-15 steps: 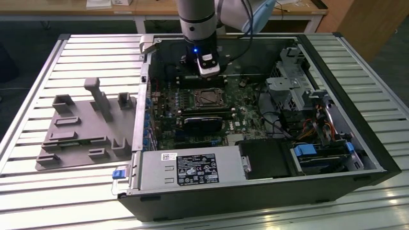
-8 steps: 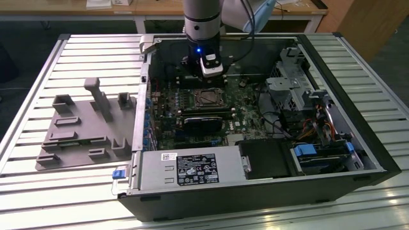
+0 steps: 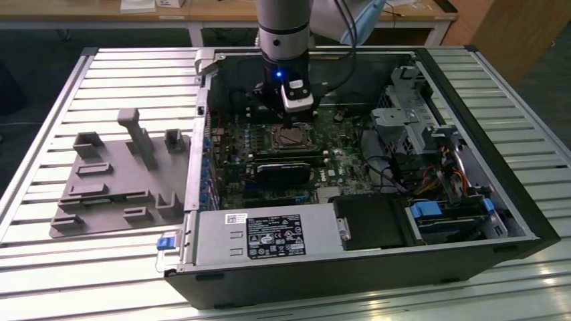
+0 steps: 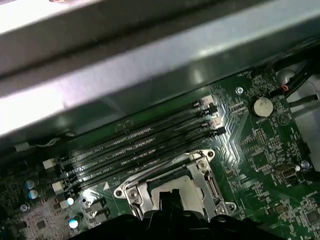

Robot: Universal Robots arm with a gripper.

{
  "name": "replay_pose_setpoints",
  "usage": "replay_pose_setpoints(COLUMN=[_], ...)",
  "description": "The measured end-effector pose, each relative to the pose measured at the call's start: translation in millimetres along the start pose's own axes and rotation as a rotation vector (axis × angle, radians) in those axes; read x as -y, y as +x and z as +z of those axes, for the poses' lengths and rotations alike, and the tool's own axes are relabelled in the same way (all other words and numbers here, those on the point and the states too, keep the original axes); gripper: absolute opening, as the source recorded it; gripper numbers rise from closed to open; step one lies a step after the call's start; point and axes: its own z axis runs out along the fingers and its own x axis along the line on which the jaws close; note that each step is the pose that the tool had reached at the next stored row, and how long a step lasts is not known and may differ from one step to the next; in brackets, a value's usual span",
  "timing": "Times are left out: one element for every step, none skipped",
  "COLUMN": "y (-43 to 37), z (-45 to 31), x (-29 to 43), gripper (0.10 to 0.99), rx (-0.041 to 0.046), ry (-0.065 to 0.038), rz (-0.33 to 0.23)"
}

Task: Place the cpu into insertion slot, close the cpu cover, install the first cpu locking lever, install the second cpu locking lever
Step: 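Install the first cpu locking lever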

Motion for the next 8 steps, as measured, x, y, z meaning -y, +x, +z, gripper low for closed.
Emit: replay_pose_setpoints(y=[-0.8,-1.7,-2.5,-3.5,-4.3,-5.0,-5.6,-6.1], z=[0.0,-0.1,-0.1,-0.2,-0.2,-0.2,-0.2,-0.1], x=[1.8,3.6,5.4,7.3,8.9,10.2,11.5,12.1], gripper=[0.102,0.102,0.102,0.102,0.102,0.102,0.102,0.102], rx=[0.0001,0.0001,0.0002,0.0003,0.0005,0.0007,0.0008,0.0010], ry=[0.001,0.001,0.002,0.003,0.004,0.005,0.007,0.009], rz=[0.000,0.000,0.000,0.000,0.000,0.000,0.000,-0.001])
